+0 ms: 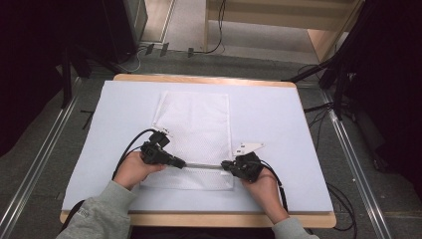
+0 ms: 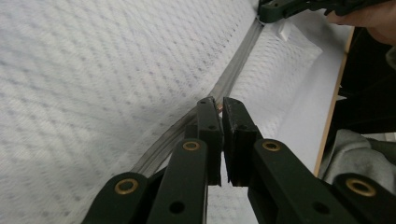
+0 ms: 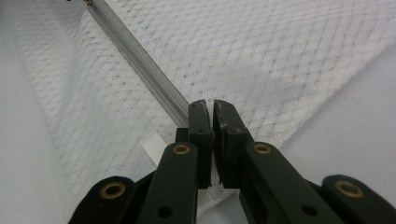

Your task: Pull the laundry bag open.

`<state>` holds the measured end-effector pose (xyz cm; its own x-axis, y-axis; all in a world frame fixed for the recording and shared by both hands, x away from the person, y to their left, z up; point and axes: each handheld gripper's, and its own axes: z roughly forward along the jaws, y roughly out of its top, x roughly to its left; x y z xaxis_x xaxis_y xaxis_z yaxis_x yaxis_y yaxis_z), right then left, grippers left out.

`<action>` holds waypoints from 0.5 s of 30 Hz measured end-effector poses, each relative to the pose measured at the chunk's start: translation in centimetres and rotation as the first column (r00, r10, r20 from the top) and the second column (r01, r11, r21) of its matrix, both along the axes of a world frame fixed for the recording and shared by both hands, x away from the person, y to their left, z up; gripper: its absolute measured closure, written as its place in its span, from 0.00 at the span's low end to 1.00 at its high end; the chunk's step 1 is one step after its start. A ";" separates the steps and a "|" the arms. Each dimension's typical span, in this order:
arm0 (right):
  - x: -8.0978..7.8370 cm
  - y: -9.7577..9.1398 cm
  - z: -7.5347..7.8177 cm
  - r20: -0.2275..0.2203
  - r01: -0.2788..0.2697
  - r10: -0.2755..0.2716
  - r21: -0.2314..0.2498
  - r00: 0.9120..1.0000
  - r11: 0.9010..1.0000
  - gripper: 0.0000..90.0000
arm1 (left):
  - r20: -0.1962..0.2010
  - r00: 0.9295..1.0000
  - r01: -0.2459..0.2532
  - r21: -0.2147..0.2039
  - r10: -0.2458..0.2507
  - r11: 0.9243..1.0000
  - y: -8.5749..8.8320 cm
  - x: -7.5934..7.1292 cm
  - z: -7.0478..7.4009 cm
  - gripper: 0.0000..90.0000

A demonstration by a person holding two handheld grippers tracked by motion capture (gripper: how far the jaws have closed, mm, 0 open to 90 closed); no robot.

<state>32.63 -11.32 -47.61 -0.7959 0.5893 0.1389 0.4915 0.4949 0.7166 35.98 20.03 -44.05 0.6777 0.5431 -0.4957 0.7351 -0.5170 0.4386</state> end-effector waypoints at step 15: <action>0.1 0.0 0.0 -0.005 -0.004 0.004 0.003 1.000 1.000 0.98 | 0.004 1.000 -0.012 -0.013 0.012 1.000 1.8 0.0 0.3 0.98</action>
<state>32.72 -11.35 -47.61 -0.7976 0.5857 0.1445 0.4928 0.4944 0.7160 35.98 21.80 -43.75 0.6735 0.5446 -0.4999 0.7392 -0.5027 0.4483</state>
